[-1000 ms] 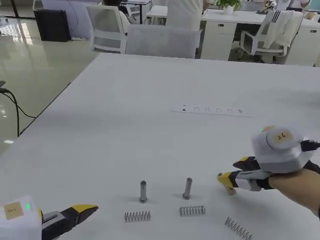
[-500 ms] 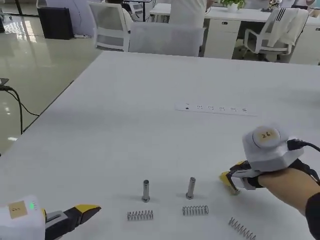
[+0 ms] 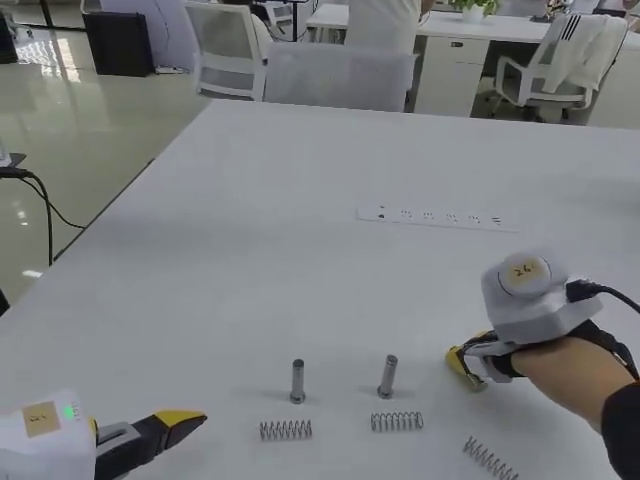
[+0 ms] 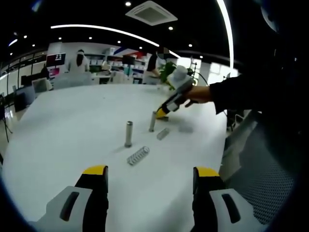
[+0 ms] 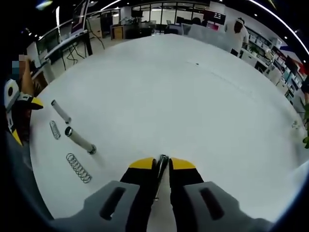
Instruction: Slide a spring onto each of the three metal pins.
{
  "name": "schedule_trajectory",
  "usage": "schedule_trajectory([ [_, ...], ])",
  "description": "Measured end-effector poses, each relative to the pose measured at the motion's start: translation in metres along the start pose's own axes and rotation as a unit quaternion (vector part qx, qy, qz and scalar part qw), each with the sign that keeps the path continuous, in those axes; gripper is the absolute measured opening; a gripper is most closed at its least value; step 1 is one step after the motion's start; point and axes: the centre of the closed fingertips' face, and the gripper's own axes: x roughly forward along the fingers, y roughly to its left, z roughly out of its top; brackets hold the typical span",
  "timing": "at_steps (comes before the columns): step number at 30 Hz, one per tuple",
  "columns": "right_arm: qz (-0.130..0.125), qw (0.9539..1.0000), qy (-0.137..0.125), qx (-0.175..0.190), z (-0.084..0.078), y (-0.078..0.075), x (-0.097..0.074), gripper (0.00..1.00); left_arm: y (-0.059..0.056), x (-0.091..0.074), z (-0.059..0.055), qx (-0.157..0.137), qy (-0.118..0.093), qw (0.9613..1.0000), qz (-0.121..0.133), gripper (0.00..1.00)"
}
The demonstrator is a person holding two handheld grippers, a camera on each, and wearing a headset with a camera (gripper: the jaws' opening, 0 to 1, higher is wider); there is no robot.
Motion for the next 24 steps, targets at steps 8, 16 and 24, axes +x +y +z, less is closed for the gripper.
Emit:
schedule_trajectory([
  [8, -0.002, 0.9997, 0.008, 0.025, 0.000, 0.001, 0.000, 0.06, -0.001, 0.000, 0.000, 0.000, 0.000, 1.0000, -0.002, 0.66],
  [16, 0.000, 0.9991, 0.003, 0.043, -0.003, 0.002, -0.006, 0.05, 0.000, -0.002, 0.002, 0.002, -0.001, 1.0000, -0.002, 0.66],
  [24, -0.006, 0.9990, -0.022, 0.037, 0.001, 0.003, -0.029, 0.05, -0.004, -0.001, 0.006, 0.007, -0.005, 0.9999, -0.006, 0.65],
])
